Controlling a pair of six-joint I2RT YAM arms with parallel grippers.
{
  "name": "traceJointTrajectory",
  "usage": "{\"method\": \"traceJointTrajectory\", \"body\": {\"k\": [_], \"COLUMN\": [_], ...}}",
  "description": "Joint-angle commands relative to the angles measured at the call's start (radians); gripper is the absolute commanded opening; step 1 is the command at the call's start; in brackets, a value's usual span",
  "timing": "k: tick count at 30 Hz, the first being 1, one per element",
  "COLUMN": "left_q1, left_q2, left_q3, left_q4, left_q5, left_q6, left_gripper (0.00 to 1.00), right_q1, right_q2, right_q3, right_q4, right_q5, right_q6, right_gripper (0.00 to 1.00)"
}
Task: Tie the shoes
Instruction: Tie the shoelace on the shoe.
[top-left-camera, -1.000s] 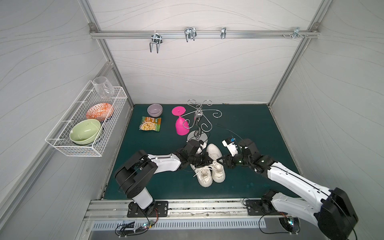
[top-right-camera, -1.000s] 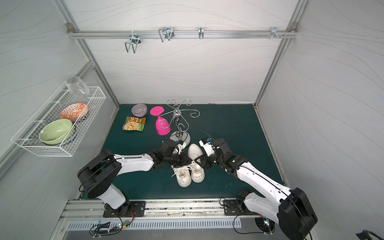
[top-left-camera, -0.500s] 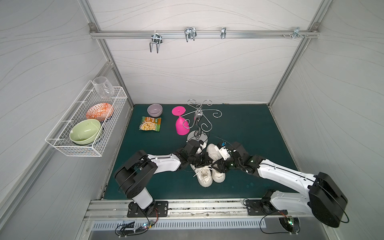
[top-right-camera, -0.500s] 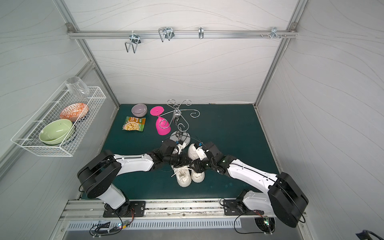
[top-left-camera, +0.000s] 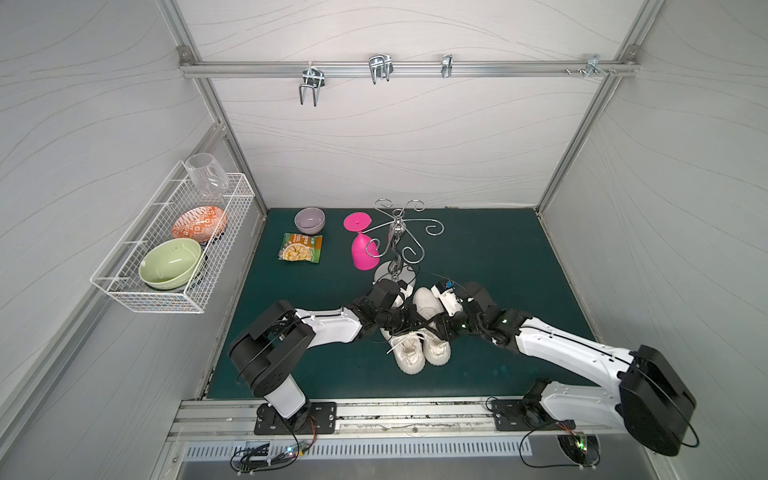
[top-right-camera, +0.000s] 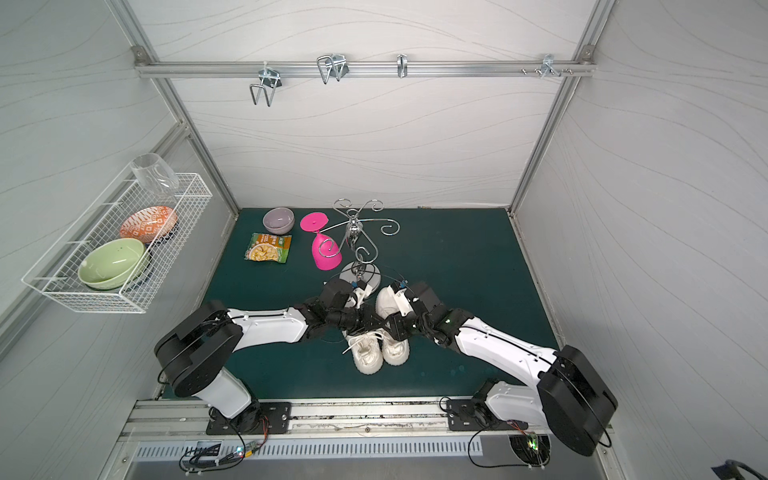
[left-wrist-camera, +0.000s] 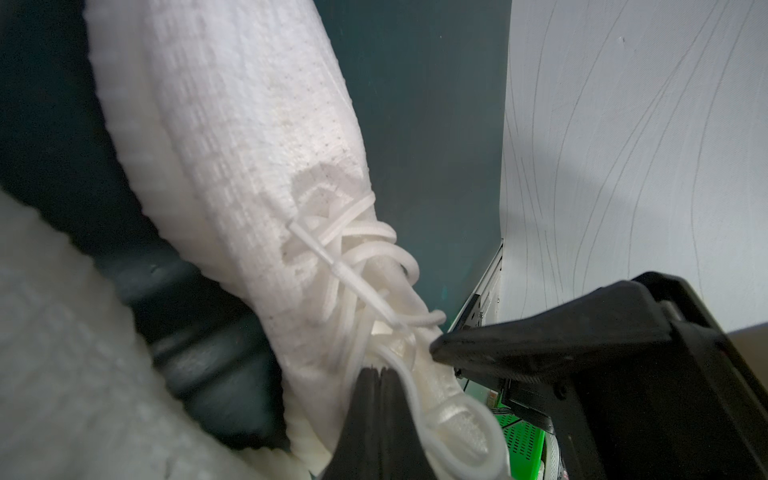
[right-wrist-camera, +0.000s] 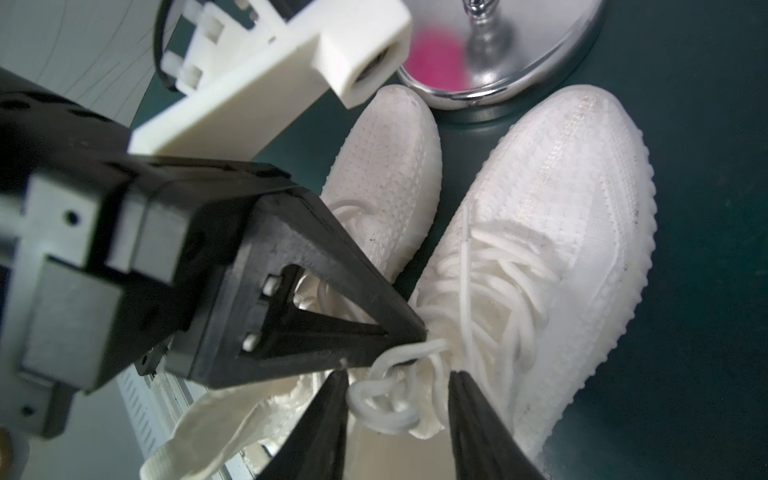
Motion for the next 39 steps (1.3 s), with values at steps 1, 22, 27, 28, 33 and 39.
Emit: {"method": "traceJointTrajectory", "body": {"k": [1, 22, 27, 28, 33, 39], "left_q1": [0.003, 0.017, 0.019, 0.019, 0.024, 0.013], "left_q2": [-0.016, -0.112, -0.146, -0.151, -0.176, -0.149], "left_q3": [0.001, -0.058, -0.076, -0.079, -0.09, -0.043], "left_q4": [0.034, -0.042, -0.066, -0.075, -0.091, 0.021], "left_q5": [0.002, -0.132, -0.17, -0.177, -0.198, -0.051], "left_q6": [-0.002, 0.011, 0.009, 0.009, 0.01, 0.037], "left_gripper": [0.0, 0.0, 0.0, 0.0, 0.0, 0.27], "right_q1": [0.003, -0.111, -0.127, -0.13, -0.15, -0.15], "right_q2": [0.021, -0.102, -0.119, -0.124, -0.141, -0.124], "right_q3": [0.024, -0.045, -0.064, -0.069, -0.081, -0.078], "right_q4": [0.03, -0.088, -0.106, -0.11, -0.114, -0.088], "right_q5": [-0.013, 0.041, 0.039, 0.042, 0.028, -0.003], "right_q6": [0.008, 0.02, 0.022, 0.027, 0.029, 0.034], "right_gripper": [0.36, 0.0, 0.0, 0.0, 0.0, 0.0]}}
